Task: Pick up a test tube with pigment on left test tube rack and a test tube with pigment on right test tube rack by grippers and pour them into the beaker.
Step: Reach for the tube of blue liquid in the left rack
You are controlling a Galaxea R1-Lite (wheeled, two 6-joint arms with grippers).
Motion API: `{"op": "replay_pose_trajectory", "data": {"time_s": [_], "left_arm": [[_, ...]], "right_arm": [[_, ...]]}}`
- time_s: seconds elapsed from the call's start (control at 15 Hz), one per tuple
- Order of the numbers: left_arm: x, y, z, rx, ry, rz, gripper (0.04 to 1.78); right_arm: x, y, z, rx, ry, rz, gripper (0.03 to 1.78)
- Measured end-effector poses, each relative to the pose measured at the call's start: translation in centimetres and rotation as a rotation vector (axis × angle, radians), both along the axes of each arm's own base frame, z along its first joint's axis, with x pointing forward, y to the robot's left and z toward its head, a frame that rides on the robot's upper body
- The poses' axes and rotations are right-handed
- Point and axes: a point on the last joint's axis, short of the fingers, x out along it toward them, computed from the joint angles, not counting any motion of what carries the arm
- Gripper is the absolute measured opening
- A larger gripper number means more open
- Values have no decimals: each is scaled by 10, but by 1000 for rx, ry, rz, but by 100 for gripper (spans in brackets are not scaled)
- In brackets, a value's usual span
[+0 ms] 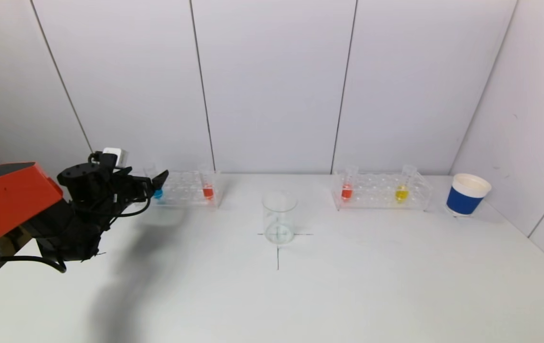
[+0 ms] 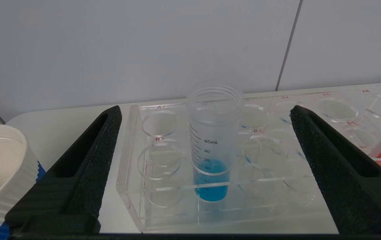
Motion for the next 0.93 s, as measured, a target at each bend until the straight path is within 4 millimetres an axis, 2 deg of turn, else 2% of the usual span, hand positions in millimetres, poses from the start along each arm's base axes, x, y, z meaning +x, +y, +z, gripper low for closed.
{"op": "replay_pose_trajectory", "data": {"time_s": [0.4,0.93], "left_arm": [[12,0,-3,13,-21,-4,176],[16,-1,-12,15,-9,-7,176]], "right_arm": [[0,0,0,0,0,0,177],[0,0,0,0,0,0,177]]}}
